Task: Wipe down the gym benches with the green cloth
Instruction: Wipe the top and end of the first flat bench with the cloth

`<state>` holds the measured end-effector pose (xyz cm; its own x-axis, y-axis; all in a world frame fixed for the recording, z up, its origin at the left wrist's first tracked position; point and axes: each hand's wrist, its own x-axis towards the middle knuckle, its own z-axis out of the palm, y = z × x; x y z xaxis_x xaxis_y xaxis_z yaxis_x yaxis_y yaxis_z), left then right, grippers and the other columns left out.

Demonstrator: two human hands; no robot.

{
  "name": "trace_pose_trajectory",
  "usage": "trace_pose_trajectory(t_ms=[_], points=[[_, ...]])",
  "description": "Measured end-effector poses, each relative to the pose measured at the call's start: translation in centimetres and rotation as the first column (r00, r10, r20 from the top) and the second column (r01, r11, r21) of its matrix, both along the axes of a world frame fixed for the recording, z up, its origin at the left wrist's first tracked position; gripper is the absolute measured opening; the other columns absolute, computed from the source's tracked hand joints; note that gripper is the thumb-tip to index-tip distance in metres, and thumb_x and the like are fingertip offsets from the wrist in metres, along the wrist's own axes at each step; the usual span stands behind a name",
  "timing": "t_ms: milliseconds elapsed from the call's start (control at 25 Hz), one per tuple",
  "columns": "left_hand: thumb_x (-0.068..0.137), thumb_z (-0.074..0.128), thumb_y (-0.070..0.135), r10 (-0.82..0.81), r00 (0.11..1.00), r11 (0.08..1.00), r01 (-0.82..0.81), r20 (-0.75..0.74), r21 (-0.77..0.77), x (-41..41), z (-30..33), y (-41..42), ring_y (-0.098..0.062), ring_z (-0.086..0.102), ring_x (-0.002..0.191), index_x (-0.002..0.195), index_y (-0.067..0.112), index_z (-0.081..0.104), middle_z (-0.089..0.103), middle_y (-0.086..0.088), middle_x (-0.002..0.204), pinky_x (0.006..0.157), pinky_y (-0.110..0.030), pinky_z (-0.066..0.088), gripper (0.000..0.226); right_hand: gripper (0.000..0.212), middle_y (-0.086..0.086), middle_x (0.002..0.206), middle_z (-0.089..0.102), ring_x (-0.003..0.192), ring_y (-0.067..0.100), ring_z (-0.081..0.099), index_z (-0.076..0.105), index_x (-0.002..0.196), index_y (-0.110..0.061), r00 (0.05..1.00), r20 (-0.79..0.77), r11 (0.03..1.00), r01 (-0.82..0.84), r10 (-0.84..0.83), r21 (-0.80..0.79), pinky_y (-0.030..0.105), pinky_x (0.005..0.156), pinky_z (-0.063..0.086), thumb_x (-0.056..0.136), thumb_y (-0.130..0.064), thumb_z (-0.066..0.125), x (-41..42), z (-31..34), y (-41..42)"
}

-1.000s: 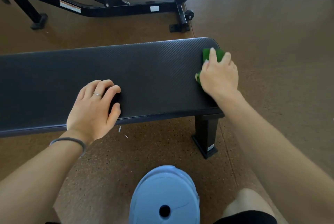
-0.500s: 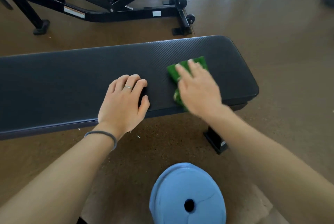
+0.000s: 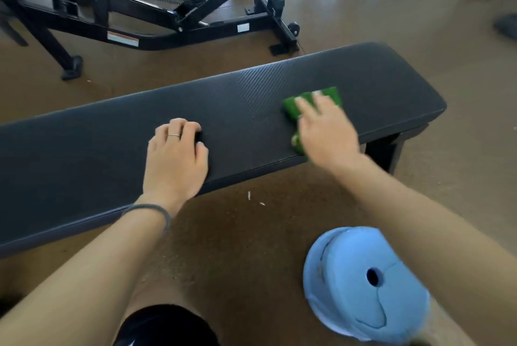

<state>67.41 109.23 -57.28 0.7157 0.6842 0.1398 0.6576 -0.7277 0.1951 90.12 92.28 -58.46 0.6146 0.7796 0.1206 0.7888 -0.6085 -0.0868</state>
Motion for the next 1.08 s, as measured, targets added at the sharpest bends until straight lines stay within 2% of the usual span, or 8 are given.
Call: trace_pose_trajectory(t_ms=[120, 240, 360, 440, 640, 920, 1000, 1080], points=[[0.102, 0.043, 0.031, 0.004, 1.0, 1.0, -0.004, -0.009, -0.007, 0.0, -0.4, -0.3, -0.033, 0.044, 0.133, 0.133, 0.016, 0.051, 0.051, -0.008, 0.14, 0.113, -0.048, 0.039, 0.035, 0.053, 0.022, 0.165, 0.031, 0.151, 0.043, 0.031, 0.042, 0.156, -0.013, 0.944, -0.117, 0.944, 0.32, -0.309, 0.086, 0.054, 0.124, 0.025, 0.108, -0.031, 0.031, -0.7, 1.9, 0.0], [0.102, 0.041, 0.03, -0.022, 1.0, 1.0, 0.023, -0.012, 0.014, -0.1, -0.8, 0.0, -0.034, 0.044, 0.134, 0.134, 0.014, 0.049, 0.05, -0.01, 0.14, 0.114, -0.05, 0.039, 0.036, 0.058, 0.024, 0.151, 0.051, 0.139, 0.046, 0.047, 0.06, 0.14, -0.002, 0.991, 0.035, 0.979, 0.125, -0.132, 0.16, 0.057, 0.113, 0.041, 0.099, -0.031, 0.033, -9.3, 1.9, 3.9], [0.102, 0.04, 0.026, -0.038, 0.999, 0.999, 0.038, -0.009, 0.022, -0.4, -0.8, 0.2, -0.035, 0.044, 0.132, 0.132, 0.013, 0.048, 0.05, -0.011, 0.138, 0.112, -0.052, 0.04, 0.034, 0.053, 0.01, 0.165, 0.036, 0.154, 0.032, 0.031, 0.045, 0.155, -0.021, 0.997, -0.059, 0.993, -0.05, 0.056, 0.108, 0.048, 0.127, 0.025, 0.106, -0.034, 0.028, -13.5, 1.6, 5.2], [0.102, 0.04, 0.027, -0.065, 0.997, 0.997, 0.066, -0.03, 0.026, -0.7, -0.9, 0.3, -0.035, 0.044, 0.134, 0.134, 0.013, 0.048, 0.049, -0.012, 0.141, 0.112, -0.052, 0.04, 0.036, 0.051, 0.014, 0.162, 0.041, 0.15, 0.037, 0.036, 0.052, 0.15, -0.012, 0.992, 0.023, 0.992, -0.122, 0.121, 0.04, 0.052, 0.124, 0.03, 0.107, -0.027, 0.032, -10.5, 1.7, 4.4], [0.101, 0.042, 0.031, -0.069, 0.995, 0.997, 0.07, -0.067, 0.013, -0.6, -0.9, 0.3, -0.037, 0.043, 0.139, 0.137, 0.013, 0.046, 0.047, -0.013, 0.147, 0.116, -0.051, 0.039, 0.041, 0.055, 0.017, 0.168, 0.026, 0.153, 0.039, 0.027, 0.035, 0.16, -0.017, 0.908, -0.117, 0.906, 0.413, -0.403, 0.09, 0.049, 0.126, 0.022, 0.108, -0.033, 0.022, -4.8, 2.3, 3.8], [0.101, 0.039, 0.025, -0.056, 0.998, 0.998, 0.057, -0.029, 0.025, -0.6, -0.9, 0.3, -0.034, 0.044, 0.134, 0.132, 0.014, 0.047, 0.05, -0.011, 0.14, 0.114, -0.052, 0.039, 0.034, 0.05, 0.011, 0.162, 0.042, 0.15, 0.031, 0.037, 0.049, 0.153, -0.022, 0.994, -0.041, 0.986, -0.094, 0.101, 0.14, 0.049, 0.124, 0.031, 0.107, -0.031, 0.032, -12.6, 1.5, 6.1], [0.1, 0.044, 0.025, -0.049, 0.999, 0.999, 0.049, -0.017, 0.017, -0.4, -0.9, 0.4, -0.034, 0.044, 0.135, 0.134, 0.015, 0.049, 0.05, -0.011, 0.141, 0.115, -0.051, 0.039, 0.036, 0.049, 0.018, 0.156, 0.048, 0.142, 0.039, 0.046, 0.055, 0.148, -0.012, 1.0, -0.015, 0.993, 0.023, -0.021, 0.113, 0.052, 0.116, 0.041, 0.104, -0.025, 0.036, -6.2, 1.4, 4.8], [0.099, 0.047, 0.026, -0.025, 1.0, 0.999, 0.025, -0.013, 0.022, -0.4, -1.1, 0.2, -0.035, 0.045, 0.136, 0.135, 0.015, 0.051, 0.051, -0.011, 0.142, 0.116, -0.051, 0.04, 0.038, 0.052, 0.017, 0.165, 0.034, 0.15, 0.038, 0.034, 0.042, 0.157, -0.016, 0.958, -0.142, 0.965, 0.256, -0.248, 0.046, 0.05, 0.123, 0.03, 0.108, -0.03, 0.03, -2.2, 2.6, 3.9]])
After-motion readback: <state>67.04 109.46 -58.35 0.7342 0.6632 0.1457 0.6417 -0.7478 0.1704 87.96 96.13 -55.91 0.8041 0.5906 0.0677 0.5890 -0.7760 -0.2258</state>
